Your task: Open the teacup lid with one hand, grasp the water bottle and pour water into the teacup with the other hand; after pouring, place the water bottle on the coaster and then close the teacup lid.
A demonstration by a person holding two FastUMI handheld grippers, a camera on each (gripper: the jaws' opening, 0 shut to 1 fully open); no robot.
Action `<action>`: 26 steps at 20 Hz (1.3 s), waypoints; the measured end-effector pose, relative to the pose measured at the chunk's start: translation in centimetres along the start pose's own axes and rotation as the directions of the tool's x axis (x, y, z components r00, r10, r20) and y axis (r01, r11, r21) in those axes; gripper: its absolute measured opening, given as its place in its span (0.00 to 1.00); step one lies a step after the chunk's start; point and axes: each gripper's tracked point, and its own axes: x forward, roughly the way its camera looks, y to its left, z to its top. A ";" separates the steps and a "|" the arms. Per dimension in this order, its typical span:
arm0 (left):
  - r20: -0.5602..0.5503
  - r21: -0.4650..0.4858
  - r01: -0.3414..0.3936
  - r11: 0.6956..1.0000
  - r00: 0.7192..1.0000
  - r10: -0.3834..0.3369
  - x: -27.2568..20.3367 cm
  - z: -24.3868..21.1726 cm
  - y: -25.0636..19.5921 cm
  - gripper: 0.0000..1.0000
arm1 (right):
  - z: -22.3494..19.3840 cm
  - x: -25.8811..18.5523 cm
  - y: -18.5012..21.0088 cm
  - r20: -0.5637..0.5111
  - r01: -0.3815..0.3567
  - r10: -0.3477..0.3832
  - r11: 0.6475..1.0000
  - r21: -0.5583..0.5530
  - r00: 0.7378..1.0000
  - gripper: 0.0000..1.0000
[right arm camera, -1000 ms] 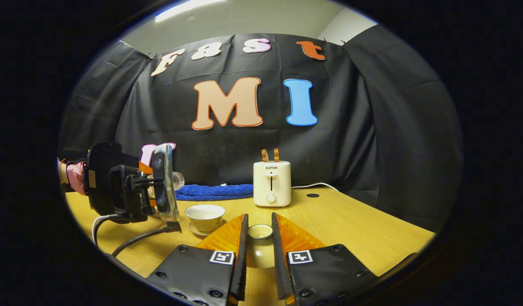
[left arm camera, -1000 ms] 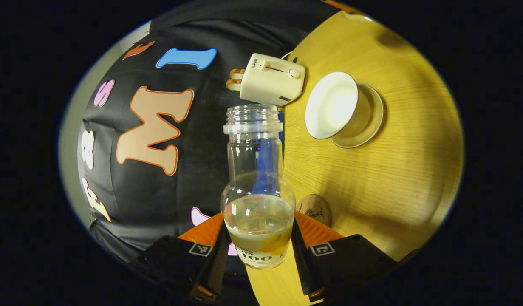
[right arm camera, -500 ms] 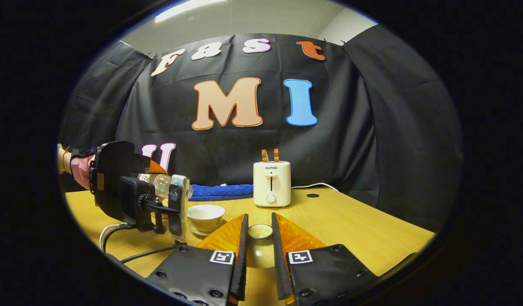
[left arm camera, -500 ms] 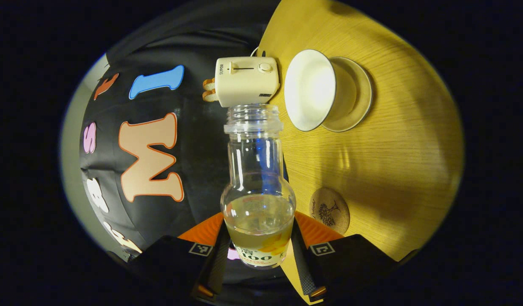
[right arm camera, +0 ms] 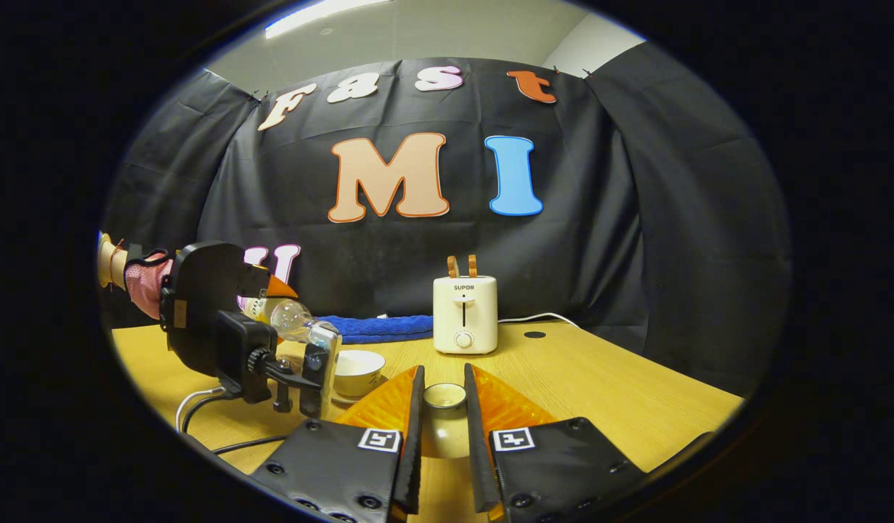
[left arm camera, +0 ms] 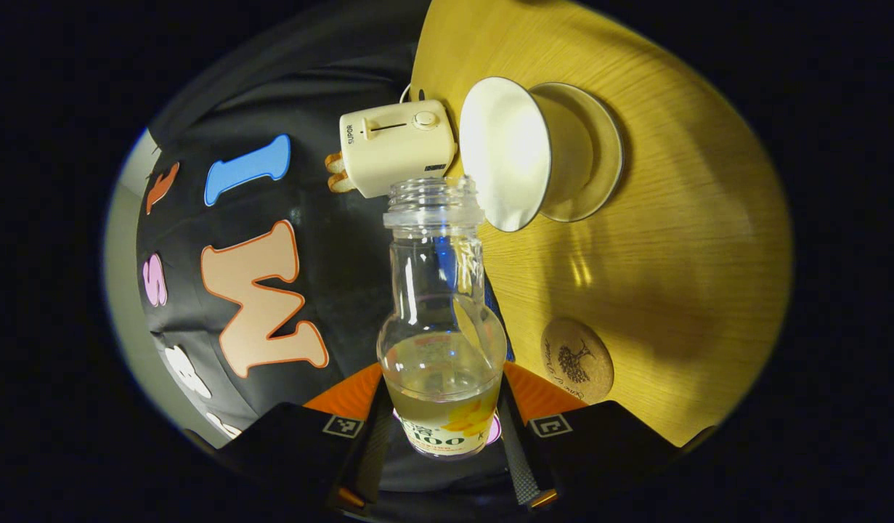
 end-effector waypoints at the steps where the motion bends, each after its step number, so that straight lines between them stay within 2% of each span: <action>1: 0.002 0.018 -0.004 1.000 1.000 0.004 0.2 0.1 0.2 0.67 | 0.0 0.0 0.1 0.000 -0.002 0.002 1.000 0.000 1.000 0.31; 13: -0.013 0.148 -0.026 0.989 1.000 0.029 -0.1 -0.2 2.2 0.67 | 0.0 0.0 0.1 -0.002 -0.006 0.006 1.000 0.000 1.000 0.31; 26: -0.020 0.270 -0.094 0.958 0.994 0.103 -1.2 -0.9 6.8 0.67 | 0.0 -0.1 0.1 -0.001 -0.010 0.010 1.000 0.001 1.000 0.31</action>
